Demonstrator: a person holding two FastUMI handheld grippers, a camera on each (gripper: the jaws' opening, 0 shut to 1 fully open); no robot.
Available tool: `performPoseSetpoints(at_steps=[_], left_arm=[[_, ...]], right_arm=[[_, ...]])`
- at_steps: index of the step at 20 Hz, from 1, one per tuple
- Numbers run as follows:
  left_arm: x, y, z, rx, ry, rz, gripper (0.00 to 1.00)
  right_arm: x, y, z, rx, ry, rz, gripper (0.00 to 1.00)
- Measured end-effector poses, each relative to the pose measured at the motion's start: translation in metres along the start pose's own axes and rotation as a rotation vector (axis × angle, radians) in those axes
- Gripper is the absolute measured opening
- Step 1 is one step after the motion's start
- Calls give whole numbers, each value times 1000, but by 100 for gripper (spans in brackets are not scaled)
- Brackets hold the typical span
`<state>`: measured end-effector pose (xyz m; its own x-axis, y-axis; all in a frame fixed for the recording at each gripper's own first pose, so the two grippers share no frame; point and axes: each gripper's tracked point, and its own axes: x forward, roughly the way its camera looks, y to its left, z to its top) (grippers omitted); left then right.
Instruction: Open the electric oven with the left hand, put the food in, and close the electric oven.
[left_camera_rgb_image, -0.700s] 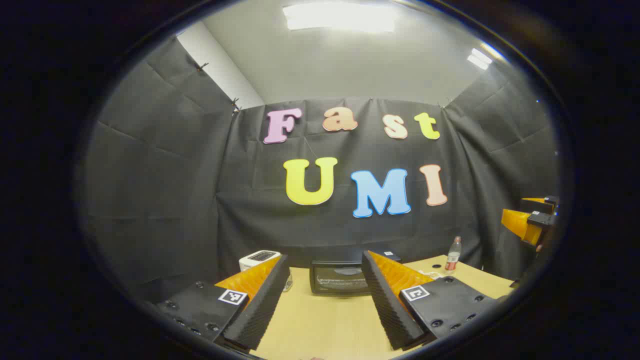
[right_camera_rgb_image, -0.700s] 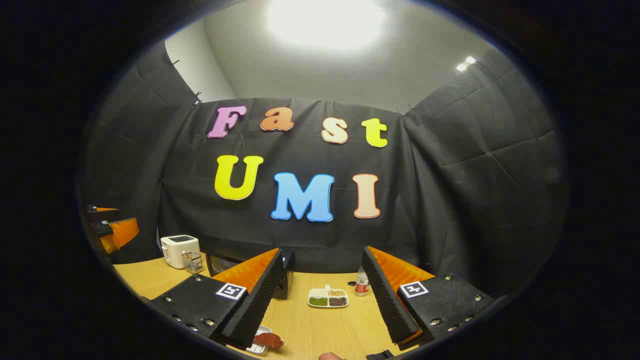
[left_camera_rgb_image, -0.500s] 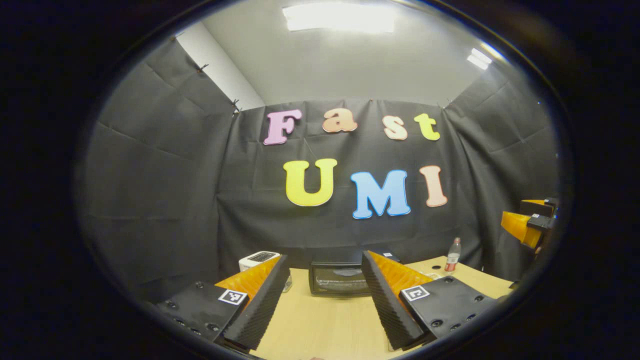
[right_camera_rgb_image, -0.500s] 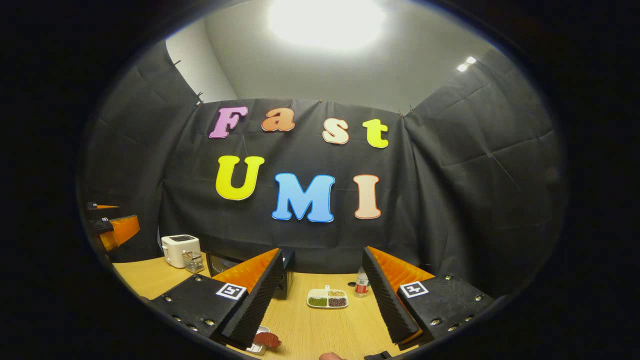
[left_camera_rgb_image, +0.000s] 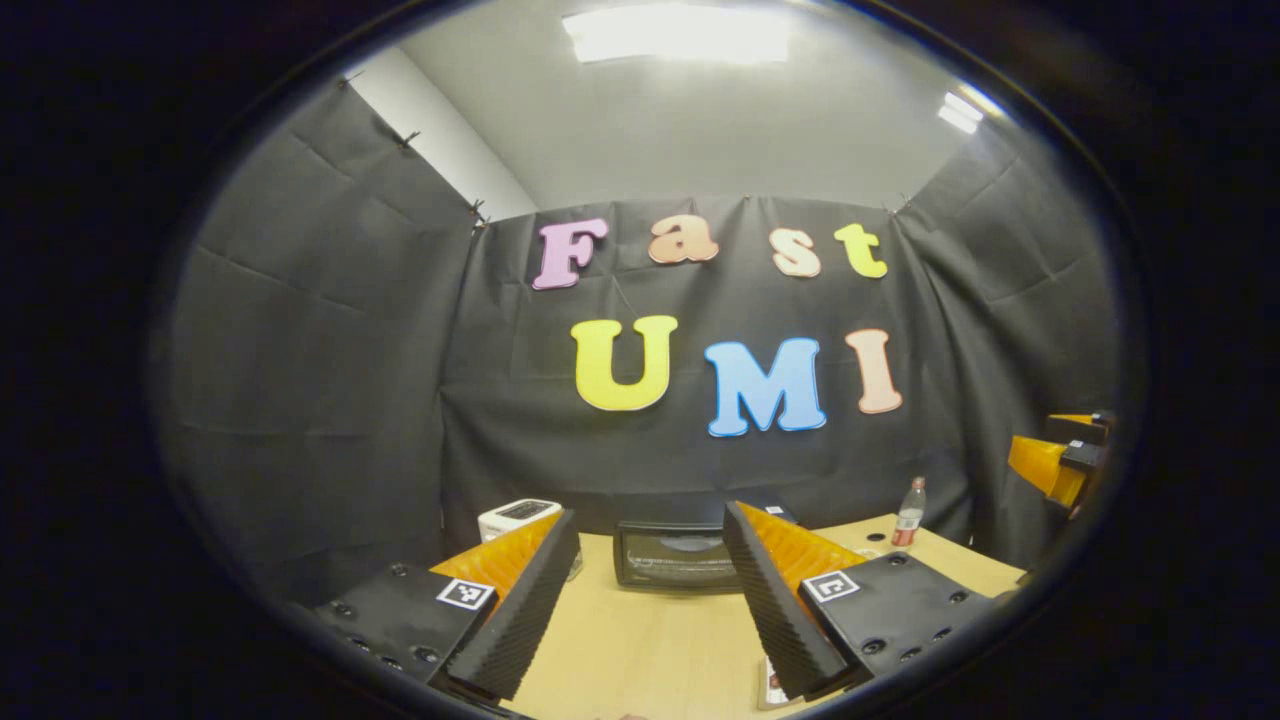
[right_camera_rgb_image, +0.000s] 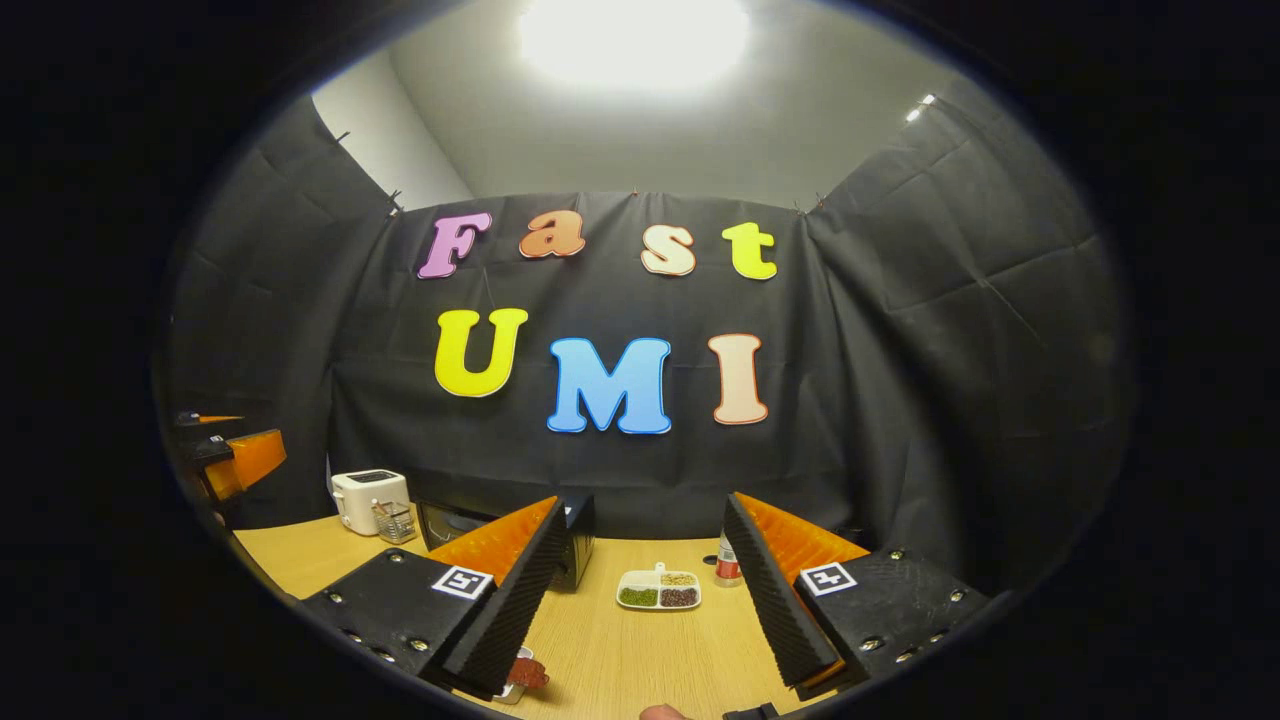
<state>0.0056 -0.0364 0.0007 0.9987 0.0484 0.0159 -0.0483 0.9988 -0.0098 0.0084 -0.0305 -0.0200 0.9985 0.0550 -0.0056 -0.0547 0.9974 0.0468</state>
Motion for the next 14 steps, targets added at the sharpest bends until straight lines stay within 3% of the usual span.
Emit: performPoseSetpoints(at_steps=[1,4,6,11,12,13,14], left_arm=[[4,-1,0,-3,2,0,100],[26,-1,-7,-27,5,-5,96],[50,0,-12,-30,7,-16,100],[132,-3,-39,-30,10,-81,100],[148,-5,-43,-31,10,-93,90],[166,-5,-48,-32,14,-106,100],[184,-9,-55,-35,19,-122,100]], right_arm=[[3,-4,-2,-8,0,-3,96],[6,-7,0,-16,-3,-12,96],[10,-10,-1,-21,-5,-33,96],[28,-1,-3,-25,10,-104,96],[31,3,-1,-29,6,-115,96],[35,5,-1,-36,3,-126,96],[41,8,-1,-45,4,-141,95]])
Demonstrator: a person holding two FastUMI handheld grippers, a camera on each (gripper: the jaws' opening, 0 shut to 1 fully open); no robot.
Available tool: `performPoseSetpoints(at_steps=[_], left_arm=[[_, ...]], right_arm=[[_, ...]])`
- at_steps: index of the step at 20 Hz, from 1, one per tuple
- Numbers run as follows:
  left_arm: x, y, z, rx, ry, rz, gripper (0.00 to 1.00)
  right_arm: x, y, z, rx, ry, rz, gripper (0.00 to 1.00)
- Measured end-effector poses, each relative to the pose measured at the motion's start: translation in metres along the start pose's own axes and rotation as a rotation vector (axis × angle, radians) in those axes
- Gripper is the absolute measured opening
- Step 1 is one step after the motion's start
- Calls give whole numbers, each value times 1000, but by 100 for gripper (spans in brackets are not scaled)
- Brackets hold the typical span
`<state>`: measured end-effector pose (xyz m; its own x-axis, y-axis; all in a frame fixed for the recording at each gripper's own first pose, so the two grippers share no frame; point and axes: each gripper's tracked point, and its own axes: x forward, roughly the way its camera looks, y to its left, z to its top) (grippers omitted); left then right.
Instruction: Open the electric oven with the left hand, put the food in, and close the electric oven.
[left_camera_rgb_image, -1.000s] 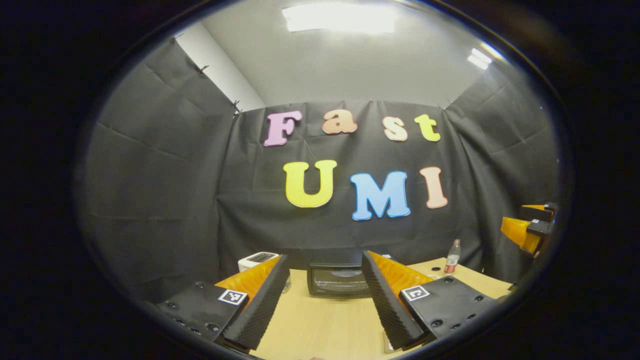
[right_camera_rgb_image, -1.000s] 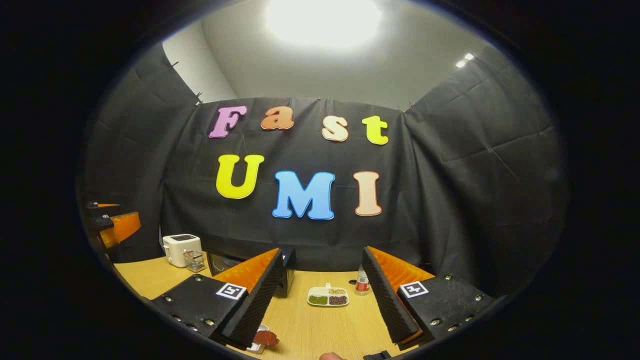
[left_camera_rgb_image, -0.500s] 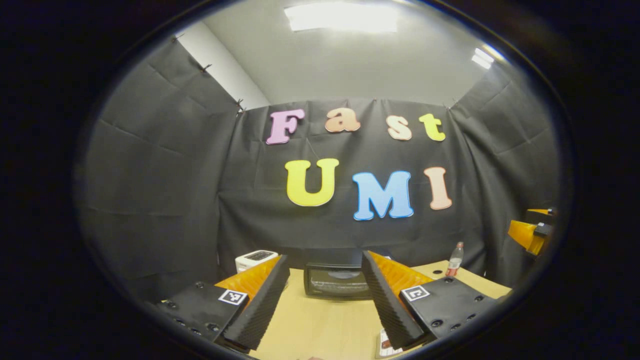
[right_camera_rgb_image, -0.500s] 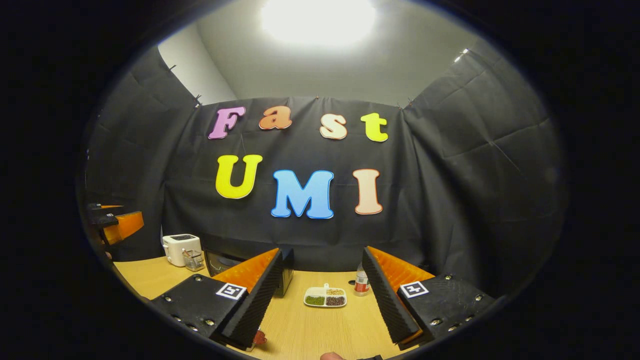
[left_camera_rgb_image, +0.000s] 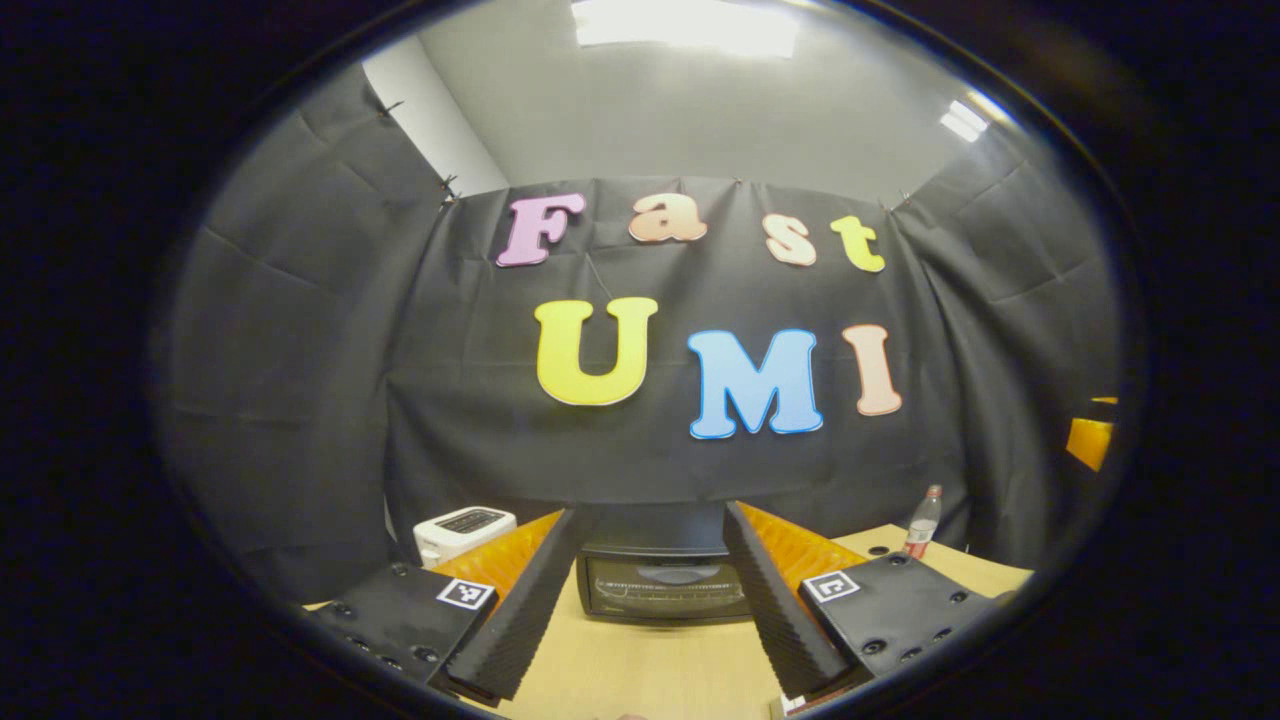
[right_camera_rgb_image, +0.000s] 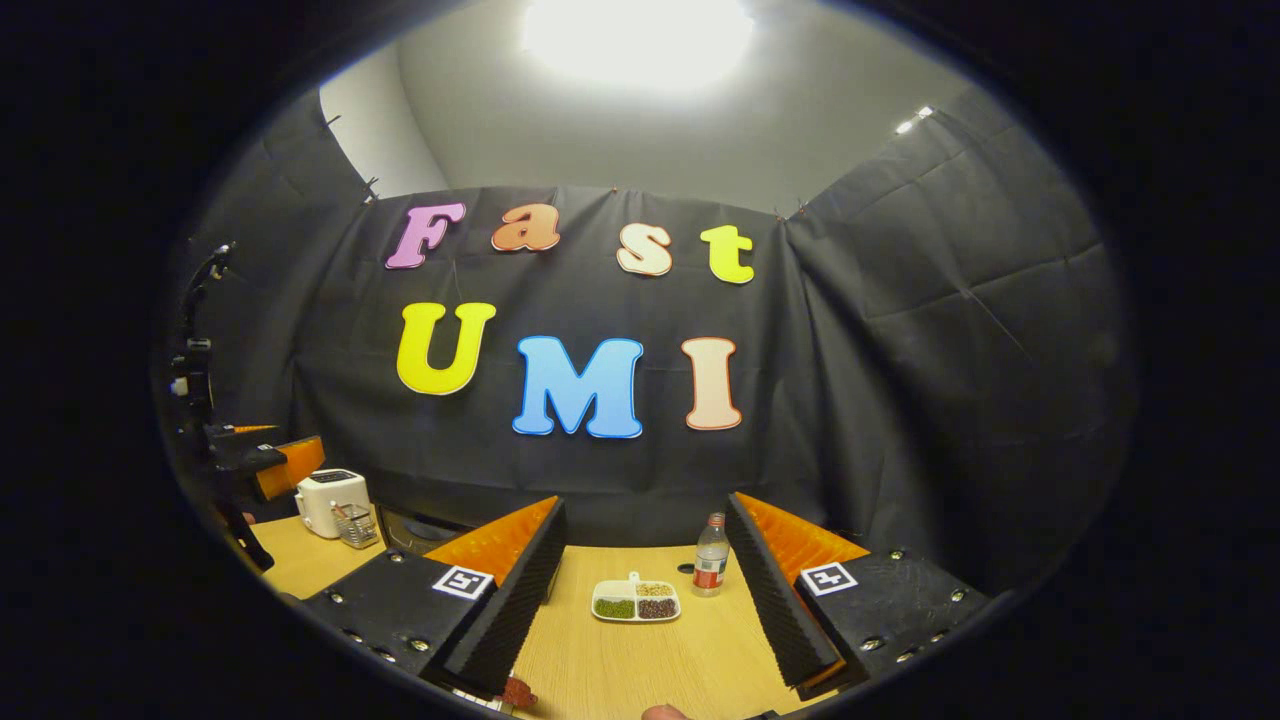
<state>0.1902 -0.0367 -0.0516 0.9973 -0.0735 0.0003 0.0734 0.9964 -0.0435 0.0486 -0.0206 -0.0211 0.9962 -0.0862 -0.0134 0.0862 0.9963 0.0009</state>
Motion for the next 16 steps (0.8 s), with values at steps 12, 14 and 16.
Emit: performPoseSetpoints(at_steps=[12,14,16], left_arm=[[172,-18,-115,-23,111,-129,95],[194,-21,-137,-5,133,-128,92],[211,-24,-165,14,165,-126,93]], right_arm=[[27,19,-23,-61,65,-158,96],[27,18,-27,-74,83,-175,96],[28,18,-29,-84,93,-189,96]])
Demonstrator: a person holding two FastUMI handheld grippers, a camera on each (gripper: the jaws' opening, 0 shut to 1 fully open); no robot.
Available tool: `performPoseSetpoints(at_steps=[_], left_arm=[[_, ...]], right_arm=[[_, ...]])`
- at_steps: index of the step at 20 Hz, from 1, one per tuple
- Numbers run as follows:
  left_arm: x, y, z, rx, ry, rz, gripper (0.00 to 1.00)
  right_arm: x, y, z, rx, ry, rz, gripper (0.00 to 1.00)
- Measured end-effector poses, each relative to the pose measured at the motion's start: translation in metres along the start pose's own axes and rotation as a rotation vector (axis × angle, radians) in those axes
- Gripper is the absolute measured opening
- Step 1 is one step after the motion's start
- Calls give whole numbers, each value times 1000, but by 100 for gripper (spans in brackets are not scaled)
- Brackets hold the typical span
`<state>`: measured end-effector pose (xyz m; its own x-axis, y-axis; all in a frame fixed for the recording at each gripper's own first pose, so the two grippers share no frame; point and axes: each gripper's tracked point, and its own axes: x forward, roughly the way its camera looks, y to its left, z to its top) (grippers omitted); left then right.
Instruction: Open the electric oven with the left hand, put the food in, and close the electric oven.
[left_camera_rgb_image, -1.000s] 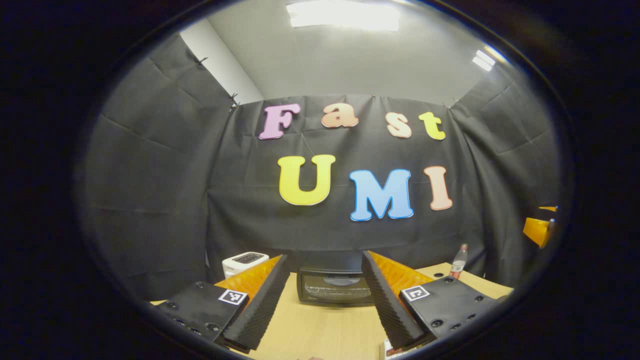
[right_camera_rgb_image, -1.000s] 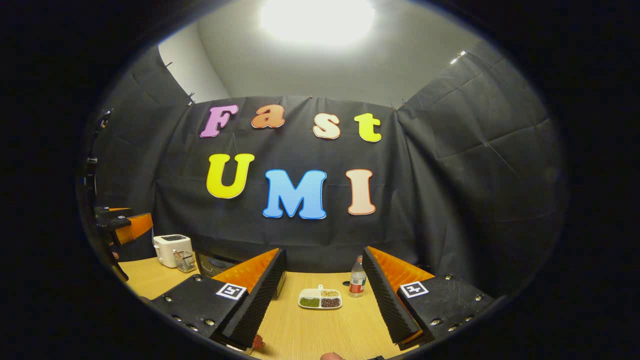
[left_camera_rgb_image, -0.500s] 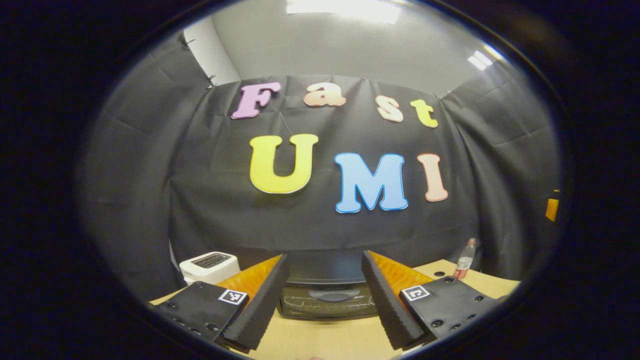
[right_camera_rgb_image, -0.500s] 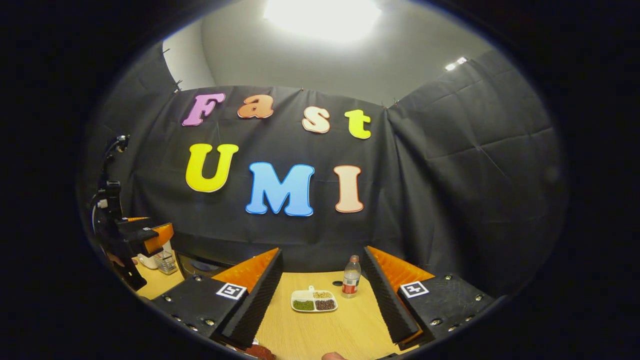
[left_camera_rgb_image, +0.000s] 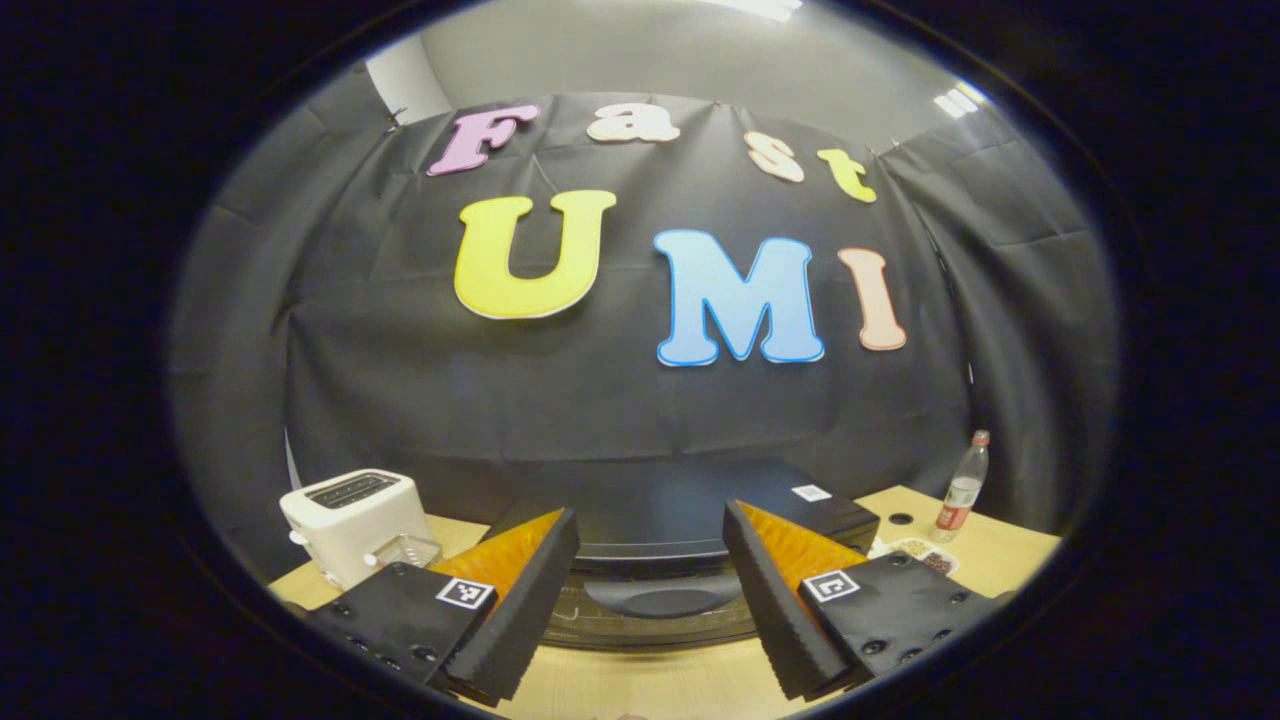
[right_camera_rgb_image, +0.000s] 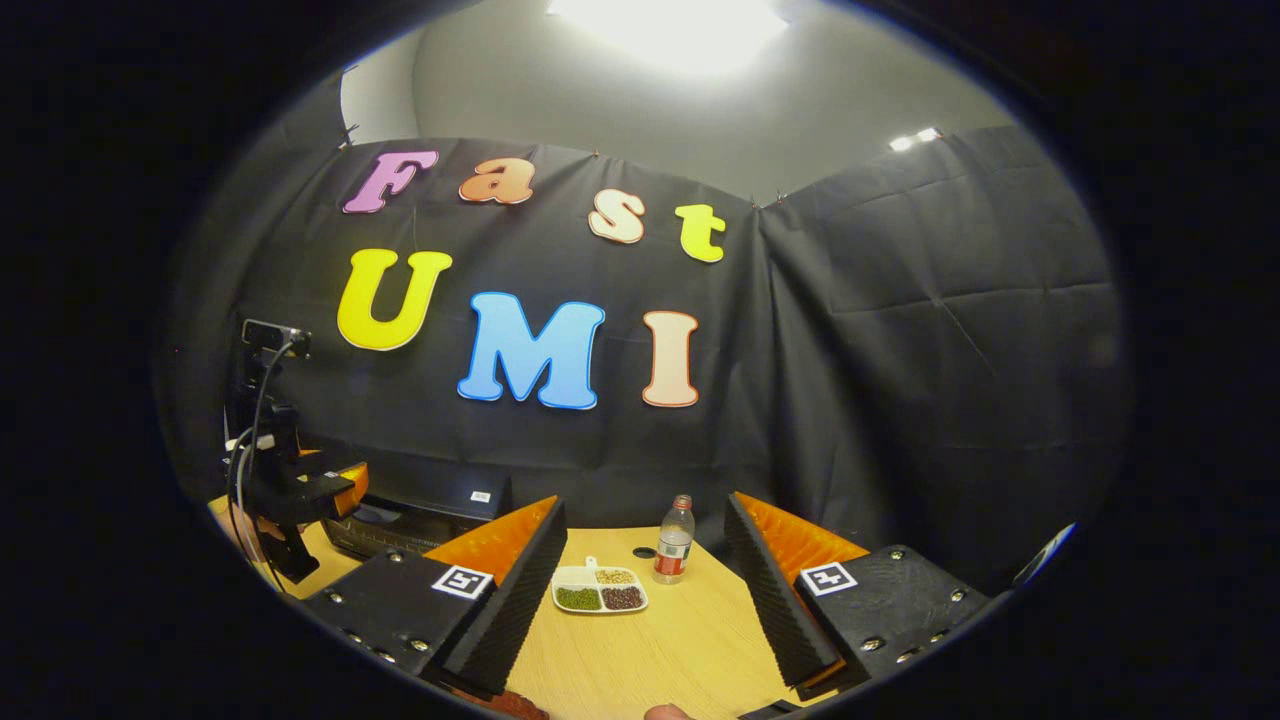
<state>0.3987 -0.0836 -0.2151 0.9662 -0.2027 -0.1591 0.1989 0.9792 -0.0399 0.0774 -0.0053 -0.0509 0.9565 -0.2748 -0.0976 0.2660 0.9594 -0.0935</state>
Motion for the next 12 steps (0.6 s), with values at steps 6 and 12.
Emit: performPoseSetpoints(at_steps=[6,12], left_arm=[[31,-5,-47,7,91,21,96],[17,-8,-53,7,79,35,92]], right_arm=[[3,0,-3,-30,19,-10,96],[0,-6,-7,-41,32,-10,96]])
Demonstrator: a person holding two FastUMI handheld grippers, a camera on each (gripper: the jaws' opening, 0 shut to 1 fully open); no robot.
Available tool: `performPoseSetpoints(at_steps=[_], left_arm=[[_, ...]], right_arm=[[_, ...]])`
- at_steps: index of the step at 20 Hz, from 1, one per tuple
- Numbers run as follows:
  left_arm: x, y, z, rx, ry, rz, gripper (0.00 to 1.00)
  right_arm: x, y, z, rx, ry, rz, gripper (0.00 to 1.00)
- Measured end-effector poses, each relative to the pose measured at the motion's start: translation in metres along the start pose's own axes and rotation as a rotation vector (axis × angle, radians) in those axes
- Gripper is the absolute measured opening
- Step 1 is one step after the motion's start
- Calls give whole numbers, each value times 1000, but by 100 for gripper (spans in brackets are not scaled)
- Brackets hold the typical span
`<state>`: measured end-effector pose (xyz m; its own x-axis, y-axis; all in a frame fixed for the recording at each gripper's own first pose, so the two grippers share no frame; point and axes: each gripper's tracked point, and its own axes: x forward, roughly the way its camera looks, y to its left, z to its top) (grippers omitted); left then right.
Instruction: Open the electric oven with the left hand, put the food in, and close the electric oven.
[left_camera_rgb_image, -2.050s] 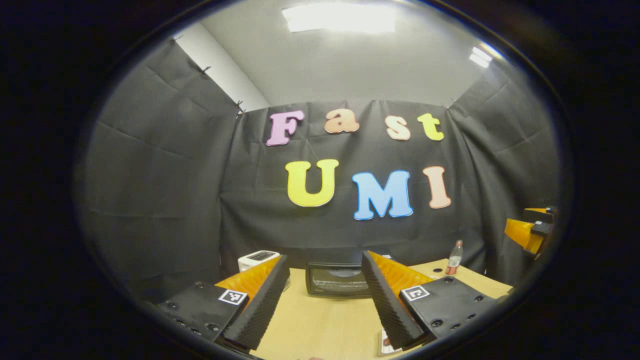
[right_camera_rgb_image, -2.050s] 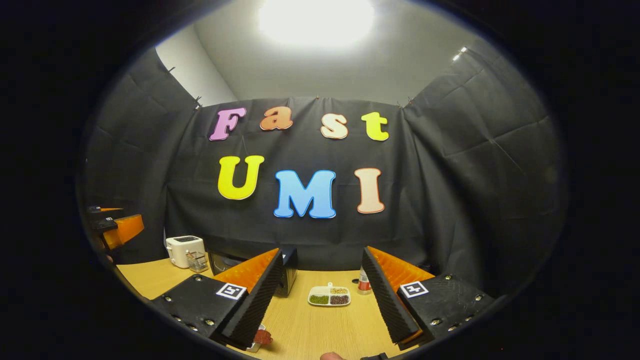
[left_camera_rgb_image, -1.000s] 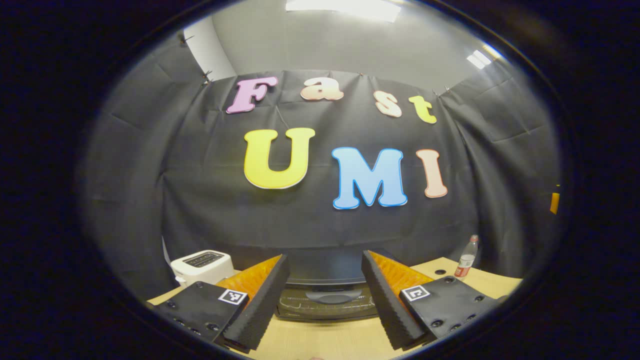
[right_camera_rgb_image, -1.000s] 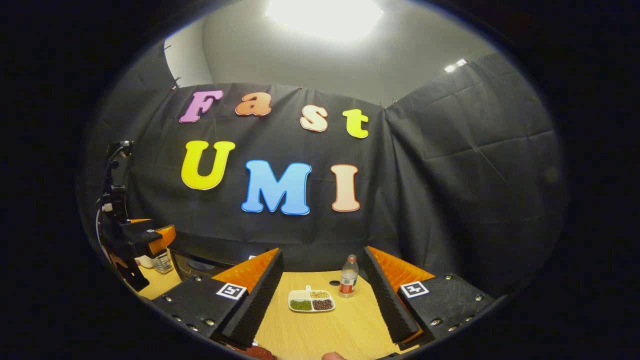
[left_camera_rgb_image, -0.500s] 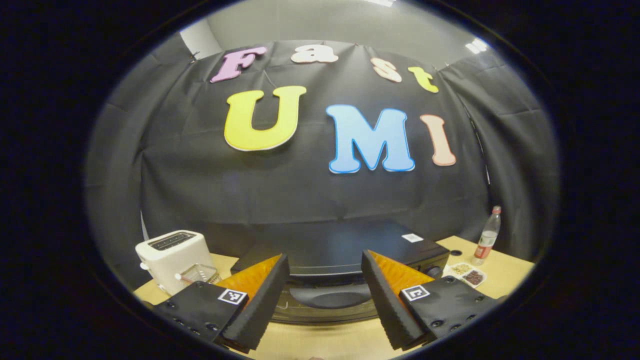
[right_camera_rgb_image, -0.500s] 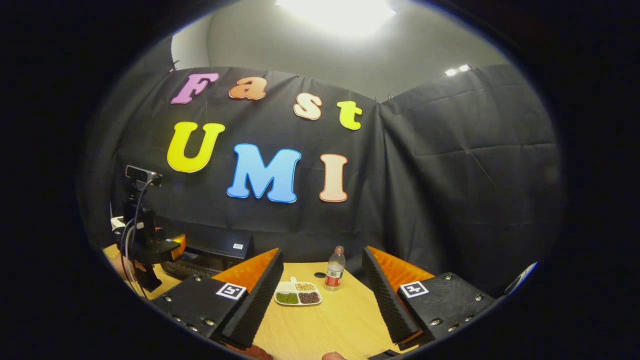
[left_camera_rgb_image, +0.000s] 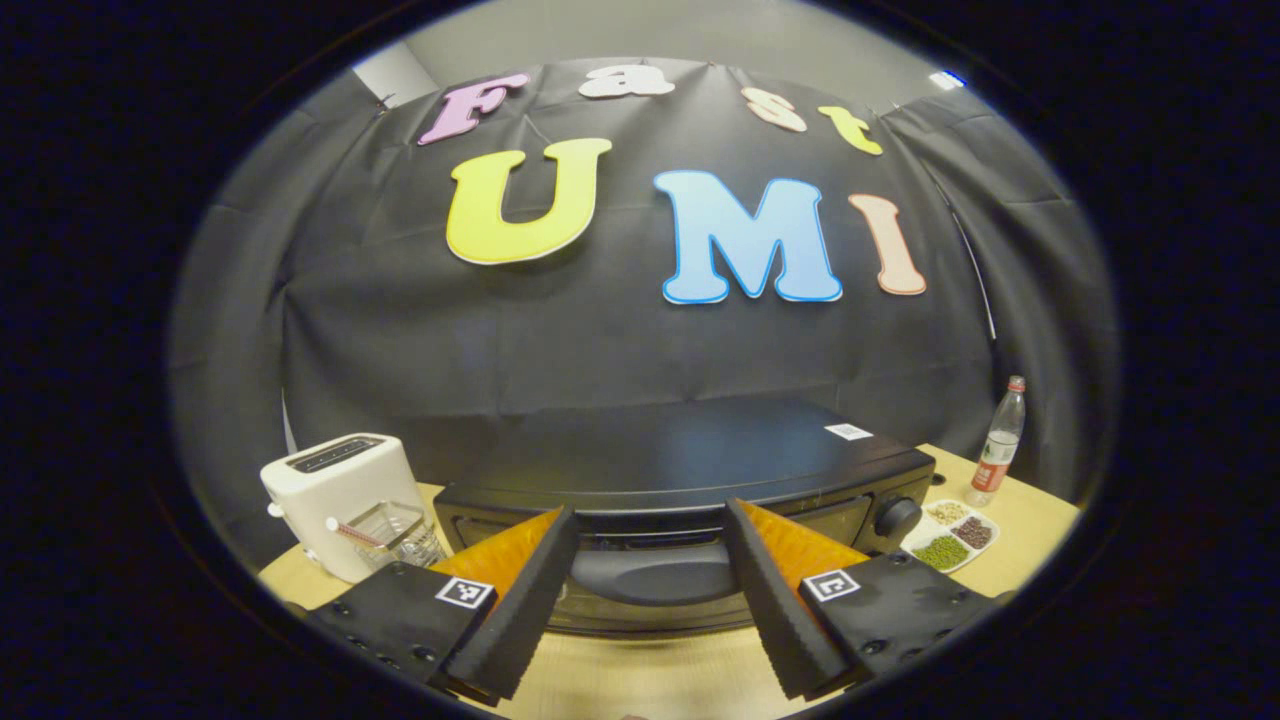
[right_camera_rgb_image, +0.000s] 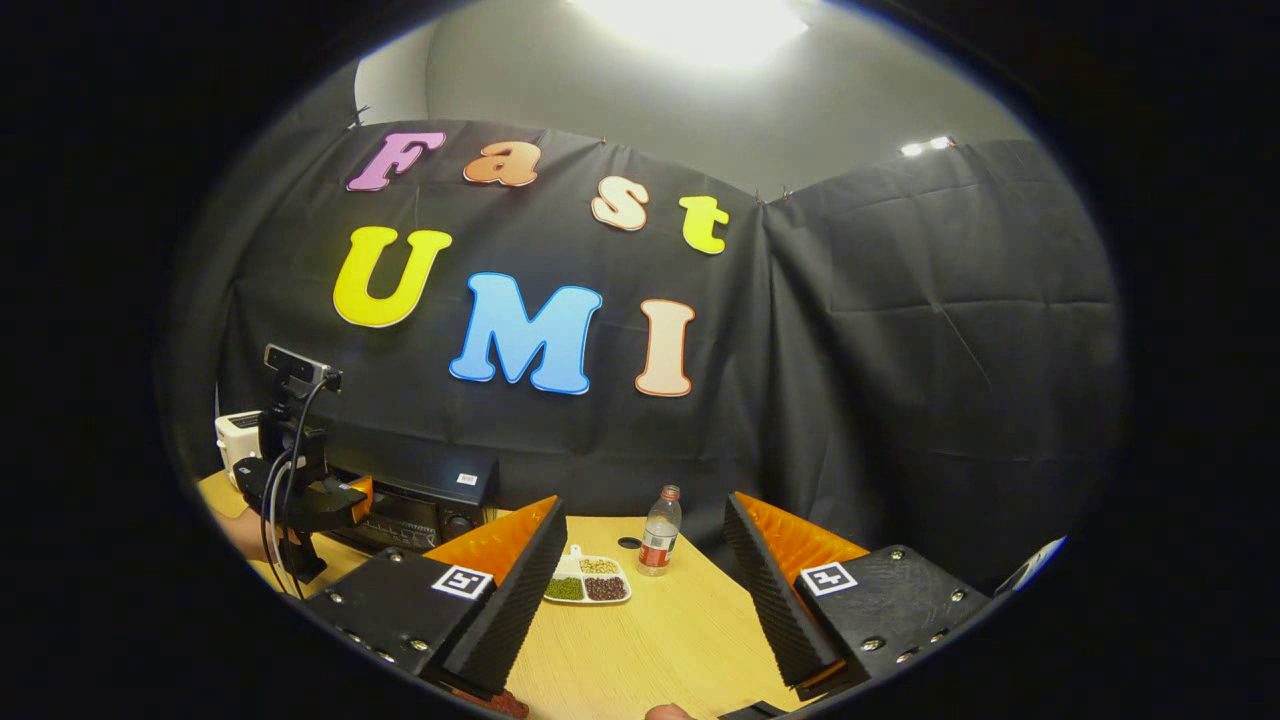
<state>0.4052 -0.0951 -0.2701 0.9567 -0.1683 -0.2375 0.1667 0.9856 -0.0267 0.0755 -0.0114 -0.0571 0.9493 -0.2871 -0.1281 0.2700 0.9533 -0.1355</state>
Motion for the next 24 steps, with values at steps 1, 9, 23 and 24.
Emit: performPoseSetpoints(at_steps=[1,9,23,24], left_arm=[[-4,0,-1,3,0,1,94],[-47,-2,-23,9,34,-7,97],[-104,-9,-97,26,154,-29,96],[-106,-11,-106,29,174,-30,96]], right_arm=[[0,-2,-1,2,1,-1,96],[-2,2,-2,13,0,32,96],[-12,8,-15,5,41,96,96],[-12,9,-16,5,46,104,96]])
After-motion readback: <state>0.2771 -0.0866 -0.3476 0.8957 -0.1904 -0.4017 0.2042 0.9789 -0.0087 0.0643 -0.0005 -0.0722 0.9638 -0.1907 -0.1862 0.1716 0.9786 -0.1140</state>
